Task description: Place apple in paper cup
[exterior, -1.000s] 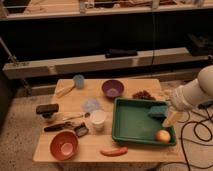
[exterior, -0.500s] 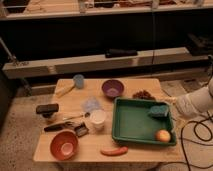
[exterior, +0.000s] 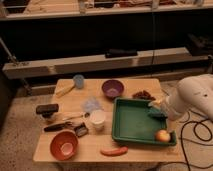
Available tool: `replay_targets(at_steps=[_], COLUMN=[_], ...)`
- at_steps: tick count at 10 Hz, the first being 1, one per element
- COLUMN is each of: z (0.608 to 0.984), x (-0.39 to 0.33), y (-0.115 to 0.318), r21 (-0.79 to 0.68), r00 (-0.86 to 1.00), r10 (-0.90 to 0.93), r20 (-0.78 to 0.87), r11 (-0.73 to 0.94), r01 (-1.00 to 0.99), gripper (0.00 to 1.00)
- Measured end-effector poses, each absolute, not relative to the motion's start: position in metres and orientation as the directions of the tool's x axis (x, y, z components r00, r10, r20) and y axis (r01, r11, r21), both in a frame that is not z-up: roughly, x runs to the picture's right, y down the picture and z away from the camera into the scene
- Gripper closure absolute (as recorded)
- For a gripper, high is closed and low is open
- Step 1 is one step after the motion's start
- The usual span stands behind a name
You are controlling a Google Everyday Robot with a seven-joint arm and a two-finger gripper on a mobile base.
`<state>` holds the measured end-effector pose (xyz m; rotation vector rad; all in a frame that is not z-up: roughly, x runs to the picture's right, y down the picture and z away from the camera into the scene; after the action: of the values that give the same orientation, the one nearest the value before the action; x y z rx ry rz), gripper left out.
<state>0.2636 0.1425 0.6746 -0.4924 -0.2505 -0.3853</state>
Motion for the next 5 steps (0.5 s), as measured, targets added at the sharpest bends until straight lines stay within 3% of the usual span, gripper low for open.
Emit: replay_targets(at_steps=[5], z=[0.685], x=[0.277], y=[0.164], r21=[-0.353], r00=[0.883], r10=[-0.331], r20=[0.334], r11=[0.824], r01=[0.443], gripper=[0.2])
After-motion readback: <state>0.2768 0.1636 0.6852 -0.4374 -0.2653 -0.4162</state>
